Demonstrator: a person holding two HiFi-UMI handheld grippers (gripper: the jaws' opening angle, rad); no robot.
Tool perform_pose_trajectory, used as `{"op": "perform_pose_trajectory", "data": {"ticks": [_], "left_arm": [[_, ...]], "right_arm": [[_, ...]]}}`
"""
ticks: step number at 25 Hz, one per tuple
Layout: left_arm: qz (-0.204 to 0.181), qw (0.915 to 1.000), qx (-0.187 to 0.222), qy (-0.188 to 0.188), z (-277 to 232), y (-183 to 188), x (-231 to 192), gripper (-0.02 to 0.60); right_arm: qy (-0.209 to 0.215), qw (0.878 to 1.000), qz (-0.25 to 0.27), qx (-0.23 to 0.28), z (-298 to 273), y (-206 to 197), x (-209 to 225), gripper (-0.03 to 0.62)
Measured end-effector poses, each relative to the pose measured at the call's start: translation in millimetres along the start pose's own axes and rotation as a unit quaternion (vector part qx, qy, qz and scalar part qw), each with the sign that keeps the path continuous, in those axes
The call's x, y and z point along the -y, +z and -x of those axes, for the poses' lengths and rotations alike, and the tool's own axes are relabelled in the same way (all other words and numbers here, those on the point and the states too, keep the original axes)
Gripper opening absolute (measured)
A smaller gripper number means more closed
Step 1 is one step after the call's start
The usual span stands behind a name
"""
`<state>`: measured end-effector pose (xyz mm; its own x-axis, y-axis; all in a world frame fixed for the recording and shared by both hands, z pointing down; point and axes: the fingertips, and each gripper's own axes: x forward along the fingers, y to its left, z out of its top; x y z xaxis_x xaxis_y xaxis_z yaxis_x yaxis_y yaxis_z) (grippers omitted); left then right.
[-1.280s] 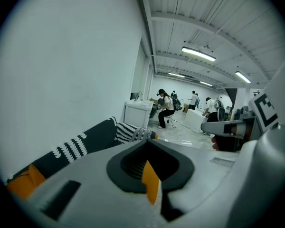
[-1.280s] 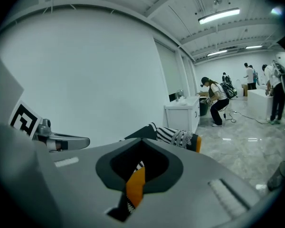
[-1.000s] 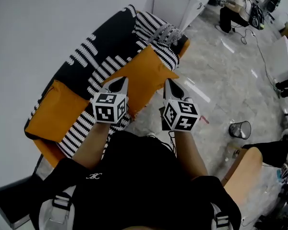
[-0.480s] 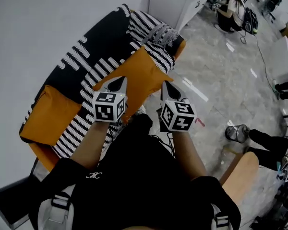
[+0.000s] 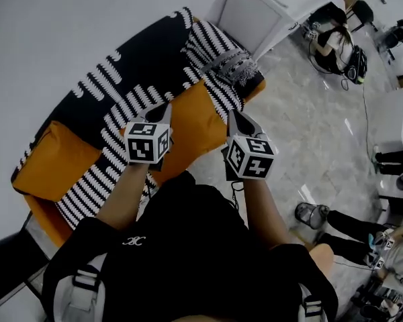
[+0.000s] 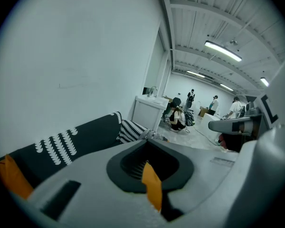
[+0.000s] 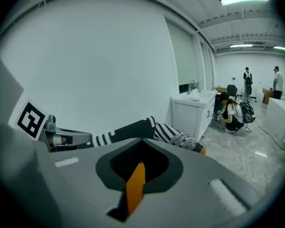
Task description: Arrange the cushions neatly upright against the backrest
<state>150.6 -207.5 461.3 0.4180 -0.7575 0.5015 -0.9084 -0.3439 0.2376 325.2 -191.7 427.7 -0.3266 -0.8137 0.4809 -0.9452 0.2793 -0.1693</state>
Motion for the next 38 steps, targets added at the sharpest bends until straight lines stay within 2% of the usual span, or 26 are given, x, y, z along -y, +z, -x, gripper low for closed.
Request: {"op": "perform_pose_trajectory", "data": {"ticks": [4,11,15,18,21,26,27,29,32,36,38], "left_arm": [[0.018,0.9996,-0.008,0.018,-52,22,-36,0.009],[0.068,0.9958,-0.027,0.056,-62,10,-91,0.009],[0.111,0.9885,-0.035,0.097,-57,-11,-113,0.009],[0.129,0.9821,-0.043,0.13,-52,-28,-130,0.009],[0.15,0.9726,-0.051,0.17,-49,-51,-147,0.01],[0.195,0.9466,-0.082,0.243,-30,-115,-161,0.011],[0.204,0.9415,-0.091,0.253,-29,-129,-165,0.025],[0.225,0.9295,-0.11,0.271,-29,-158,-176,0.067],[0.274,0.9054,-0.136,0.294,-38,-205,-200,0.14],[0.356,0.8656,-0.156,0.315,-59,-264,-230,0.245],[0.382,0.8525,-0.166,0.316,-66,-287,-246,0.267]], "right_arm": [[0.013,1.0,0.008,-0.027,-70,18,20,0.008],[0.021,0.997,0.019,-0.065,-131,18,16,0.008],[0.052,0.993,0.036,-0.099,-163,15,16,0.008],[0.071,0.989,0.05,-0.119,-188,11,15,0.008],[0.09,0.984,0.07,-0.138,-218,-1,13,0.008],[0.137,0.963,0.133,-0.188,-264,-42,11,0.015],[0.143,0.959,0.14,-0.201,-275,-51,14,0.039],[0.148,0.95,0.143,-0.233,-297,-71,24,0.046],[0.141,0.939,0.134,-0.283,-333,-105,45,0.073],[0.134,0.923,0.123,-0.338,-379,-150,70,0.145],[0.127,0.917,0.126,-0.357,-396,-169,76,0.175]]}}
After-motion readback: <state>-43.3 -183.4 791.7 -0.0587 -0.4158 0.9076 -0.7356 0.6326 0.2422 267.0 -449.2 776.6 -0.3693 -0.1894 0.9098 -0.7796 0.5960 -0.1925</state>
